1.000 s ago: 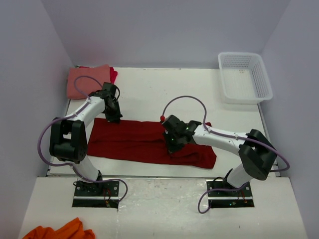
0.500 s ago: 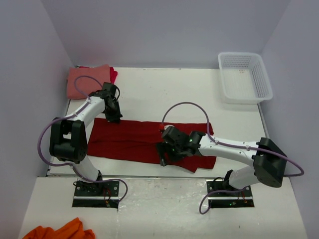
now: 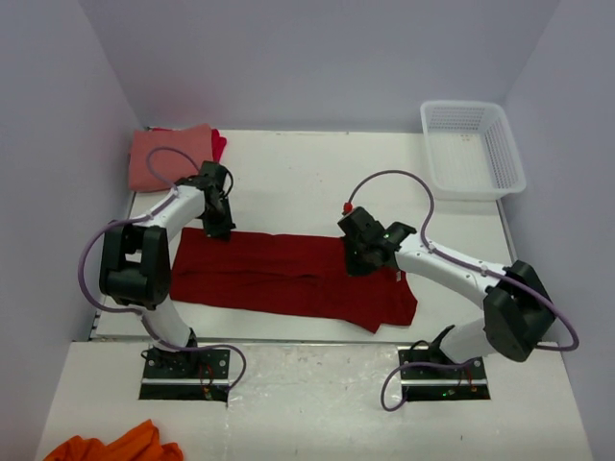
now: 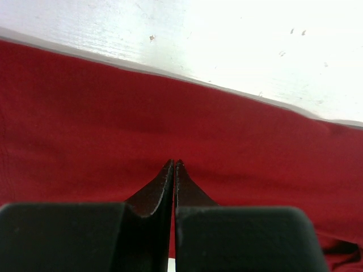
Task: Fold and stack the t-shirts
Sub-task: Fold the other side of the tshirt into a rectangle, then rotate the tshirt 90 degrees
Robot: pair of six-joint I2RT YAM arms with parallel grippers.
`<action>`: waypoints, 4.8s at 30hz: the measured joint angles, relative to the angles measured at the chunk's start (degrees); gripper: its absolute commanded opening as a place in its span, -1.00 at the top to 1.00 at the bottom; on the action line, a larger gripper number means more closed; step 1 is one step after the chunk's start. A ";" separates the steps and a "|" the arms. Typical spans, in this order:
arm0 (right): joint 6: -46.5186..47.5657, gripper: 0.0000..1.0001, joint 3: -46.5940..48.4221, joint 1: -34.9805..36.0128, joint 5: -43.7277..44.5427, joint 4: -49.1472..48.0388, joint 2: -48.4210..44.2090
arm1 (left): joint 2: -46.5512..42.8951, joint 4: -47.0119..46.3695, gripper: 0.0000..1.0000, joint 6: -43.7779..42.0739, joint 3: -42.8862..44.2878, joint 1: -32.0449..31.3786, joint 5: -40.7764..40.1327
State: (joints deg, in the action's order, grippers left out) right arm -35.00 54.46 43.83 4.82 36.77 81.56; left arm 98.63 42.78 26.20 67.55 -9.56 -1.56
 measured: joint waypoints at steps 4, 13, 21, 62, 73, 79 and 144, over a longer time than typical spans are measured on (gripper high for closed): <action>1.40 1.00 1.46 -1.05 -1.38 -0.63 4.81 | 1.99 -0.15 1.00 -0.31 -0.04 0.00 0.07; 1.62 1.00 1.18 -1.14 -4.85 -3.54 13.55 | 6.14 -0.35 1.00 -0.28 -0.61 0.00 -1.90; 1.70 1.00 2.99 -1.44 -6.91 -3.78 16.72 | 9.84 3.28 1.00 -0.24 3.91 -0.26 -3.58; 17.59 1.00 63.17 -22.58 -12.98 23.08 53.29 | 6.38 -5.09 1.00 1.64 -0.52 5.07 -5.42; 22.25 -0.11 34.73 -21.27 -9.97 -0.74 11.50 | -9.40 -1.55 1.00 1.66 -0.11 4.02 -13.81; 19.93 1.00 30.69 -21.35 -10.38 1.44 8.26 | -11.30 -0.70 1.00 1.40 4.59 3.93 -14.86; 17.81 1.00 68.04 -17.90 -9.97 34.47 58.86 | 7.13 9.11 1.00 3.23 -1.18 -2.51 -12.70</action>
State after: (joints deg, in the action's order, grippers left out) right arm -17.19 122.50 25.93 -5.15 71.24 140.42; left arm 105.75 51.90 29.43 66.37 -12.08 -14.26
